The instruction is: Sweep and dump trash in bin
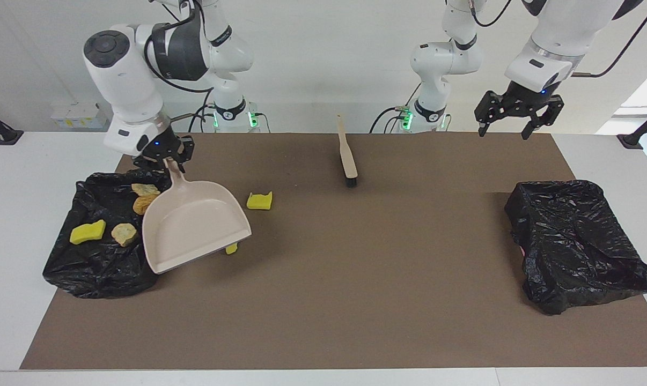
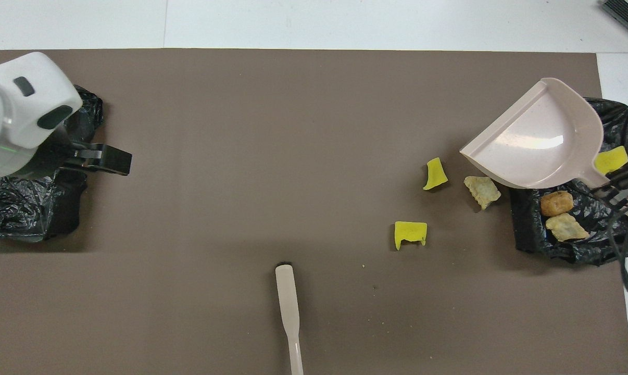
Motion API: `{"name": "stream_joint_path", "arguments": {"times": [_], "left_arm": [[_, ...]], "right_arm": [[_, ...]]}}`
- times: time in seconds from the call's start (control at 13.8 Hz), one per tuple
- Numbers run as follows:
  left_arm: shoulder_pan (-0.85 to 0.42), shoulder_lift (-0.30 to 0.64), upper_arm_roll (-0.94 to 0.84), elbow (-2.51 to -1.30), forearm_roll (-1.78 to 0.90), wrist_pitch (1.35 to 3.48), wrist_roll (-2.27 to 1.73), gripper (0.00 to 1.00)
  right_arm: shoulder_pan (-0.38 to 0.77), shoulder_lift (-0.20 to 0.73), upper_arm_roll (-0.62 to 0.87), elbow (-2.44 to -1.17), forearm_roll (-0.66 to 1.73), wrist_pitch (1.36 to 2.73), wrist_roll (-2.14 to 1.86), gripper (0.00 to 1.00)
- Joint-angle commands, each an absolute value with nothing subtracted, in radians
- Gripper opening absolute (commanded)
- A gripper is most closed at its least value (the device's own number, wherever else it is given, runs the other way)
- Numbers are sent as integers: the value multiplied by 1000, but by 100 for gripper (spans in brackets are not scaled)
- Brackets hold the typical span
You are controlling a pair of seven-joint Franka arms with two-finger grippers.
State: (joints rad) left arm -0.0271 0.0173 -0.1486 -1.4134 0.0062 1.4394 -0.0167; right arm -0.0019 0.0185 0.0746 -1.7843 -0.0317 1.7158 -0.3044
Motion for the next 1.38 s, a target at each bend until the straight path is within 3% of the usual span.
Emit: {"name": "stream_joint_path", "arguments": {"times": [0.0, 0.51, 0.87, 1.01, 1.3], "left_arm": [[15, 38, -160, -1365, -37, 1396, 37, 100], [44, -14, -155, -1417, -54, 1394, 83, 100], [49, -34, -152, -1450, -52, 1399, 83, 100], [60, -35, -152, -1450, -52, 1402, 75, 100], [58, -32, -152, -1442, -48, 1402, 71, 100]], "right_arm": [[76, 57, 72, -1789, 21, 1772, -114, 0], [377, 245, 72, -1747, 52, 1968, 374, 0], [526, 454, 72, -1556, 57, 1988, 578, 0], [546, 517, 72, -1482, 57, 1988, 612, 0], [558, 529, 72, -1483, 81, 2025, 612, 0]]}}
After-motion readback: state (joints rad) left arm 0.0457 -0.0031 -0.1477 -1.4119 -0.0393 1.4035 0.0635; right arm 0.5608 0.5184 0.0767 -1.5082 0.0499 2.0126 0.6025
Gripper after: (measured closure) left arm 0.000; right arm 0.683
